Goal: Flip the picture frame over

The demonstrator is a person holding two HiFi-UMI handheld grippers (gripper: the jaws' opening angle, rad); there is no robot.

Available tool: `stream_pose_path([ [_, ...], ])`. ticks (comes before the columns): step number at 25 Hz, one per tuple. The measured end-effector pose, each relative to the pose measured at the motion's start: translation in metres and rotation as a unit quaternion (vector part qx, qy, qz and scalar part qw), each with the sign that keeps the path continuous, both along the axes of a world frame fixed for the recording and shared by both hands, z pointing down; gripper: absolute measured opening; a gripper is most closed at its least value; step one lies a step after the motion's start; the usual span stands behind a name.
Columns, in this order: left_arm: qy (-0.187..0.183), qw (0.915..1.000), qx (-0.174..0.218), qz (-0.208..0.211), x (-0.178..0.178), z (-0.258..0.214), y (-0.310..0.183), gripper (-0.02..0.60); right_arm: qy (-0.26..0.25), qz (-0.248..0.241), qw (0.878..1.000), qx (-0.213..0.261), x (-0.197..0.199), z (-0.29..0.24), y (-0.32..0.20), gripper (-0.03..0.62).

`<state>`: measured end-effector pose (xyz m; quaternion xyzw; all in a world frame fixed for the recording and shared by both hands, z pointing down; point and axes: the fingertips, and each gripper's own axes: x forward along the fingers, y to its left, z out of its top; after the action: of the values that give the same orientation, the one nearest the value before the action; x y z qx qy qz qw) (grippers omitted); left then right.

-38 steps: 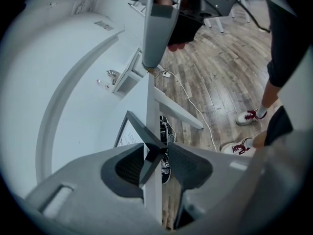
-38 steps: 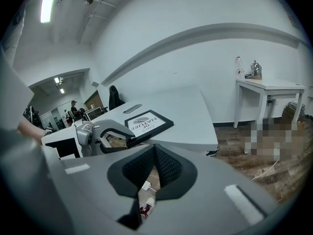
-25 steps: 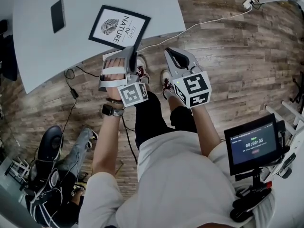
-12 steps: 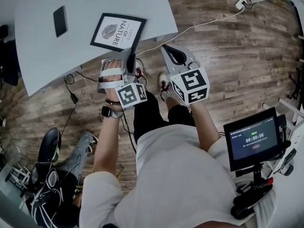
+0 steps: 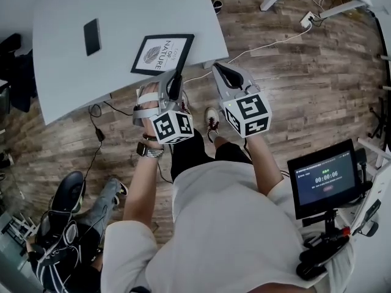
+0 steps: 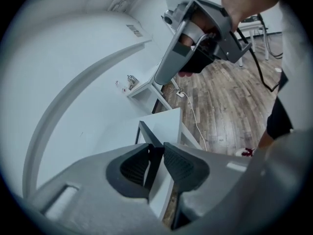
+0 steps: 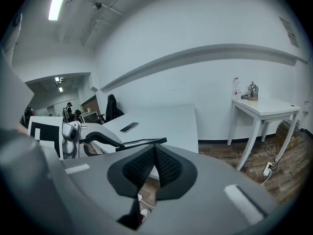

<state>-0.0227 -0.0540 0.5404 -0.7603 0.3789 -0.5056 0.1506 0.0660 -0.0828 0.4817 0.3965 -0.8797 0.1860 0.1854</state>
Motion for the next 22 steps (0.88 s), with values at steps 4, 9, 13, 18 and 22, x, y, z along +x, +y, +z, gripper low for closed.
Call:
stream_pose_path([
  [4,0.018,0.9998,0.009,-0.008,0.001,-0.026,-0.003,0.092,0.000,-0.001,1.000,0.008,-0.001,-0.021,-0.008,0.002],
  [9,0.064,0.9976,0.008,-0.025,-0.004,-0.046,-0.006,0.086,0.006,-0.006,1.000,0.014,-0.008,-0.038,-0.018,0.002],
  [13,0.076,0.9967,0.010,-0.026,-0.008,-0.052,-0.009,0.081,0.010,-0.003,1.000,0.019,-0.009,-0.043,-0.025,0.002],
  [18,0.124,0.9916,0.007,-0.038,-0.018,-0.065,-0.018,0.077,0.018,-0.002,1.000,0.023,-0.012,-0.049,-0.035,0.002],
  [22,0.185,0.9815,-0.006,-0.050,-0.023,-0.083,-0.021,0.075,0.022,-0.004,0.999,0.031,-0.013,-0.063,-0.042,0.002],
])
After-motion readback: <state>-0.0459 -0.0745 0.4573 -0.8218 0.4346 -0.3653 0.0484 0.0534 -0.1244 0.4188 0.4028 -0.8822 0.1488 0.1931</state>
